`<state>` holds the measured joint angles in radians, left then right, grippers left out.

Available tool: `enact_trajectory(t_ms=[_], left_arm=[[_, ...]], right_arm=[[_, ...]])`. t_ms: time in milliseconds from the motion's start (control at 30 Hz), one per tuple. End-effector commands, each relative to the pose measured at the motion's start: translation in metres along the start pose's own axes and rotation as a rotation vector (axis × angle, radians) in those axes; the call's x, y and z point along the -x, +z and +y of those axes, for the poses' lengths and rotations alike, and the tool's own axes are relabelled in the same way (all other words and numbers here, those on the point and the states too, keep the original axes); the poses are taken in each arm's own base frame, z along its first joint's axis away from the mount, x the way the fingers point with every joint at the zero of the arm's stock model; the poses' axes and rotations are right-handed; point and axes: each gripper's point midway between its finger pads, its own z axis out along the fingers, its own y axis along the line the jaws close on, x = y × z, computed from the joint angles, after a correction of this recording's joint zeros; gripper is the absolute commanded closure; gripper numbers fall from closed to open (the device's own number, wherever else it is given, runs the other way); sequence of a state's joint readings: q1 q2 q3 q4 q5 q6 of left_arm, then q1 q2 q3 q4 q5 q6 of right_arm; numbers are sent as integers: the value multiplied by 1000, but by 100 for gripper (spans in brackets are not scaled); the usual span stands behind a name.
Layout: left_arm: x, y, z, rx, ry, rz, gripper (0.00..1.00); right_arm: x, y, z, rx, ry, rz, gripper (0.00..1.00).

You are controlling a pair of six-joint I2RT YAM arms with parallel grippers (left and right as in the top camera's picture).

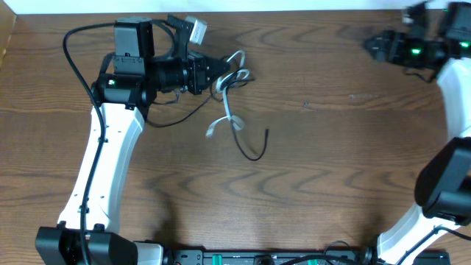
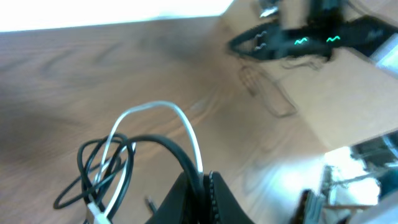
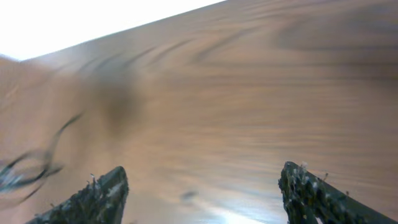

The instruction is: Untangle cables

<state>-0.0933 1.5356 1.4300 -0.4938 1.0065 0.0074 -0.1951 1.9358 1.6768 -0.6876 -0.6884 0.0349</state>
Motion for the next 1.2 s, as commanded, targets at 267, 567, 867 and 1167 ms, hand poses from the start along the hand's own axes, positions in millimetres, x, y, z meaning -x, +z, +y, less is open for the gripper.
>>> enact_trajectory(t_ms=[267, 567, 867, 1167], left_arm=[[22, -5, -26, -139, -214, -50, 92], [23, -4, -22, -119, -385, -48, 92], [23, -4, -22, -121, -476, -42, 92], [16, 11, -38, -143, -494, -1, 92]], right_arm=[[-71, 57, 151, 318, -298, 230, 23], [-106, 73, 210, 414, -410, 296, 24], [-89, 75, 251, 555, -518, 178, 28], [-58, 83, 273, 538, -471, 50, 37]])
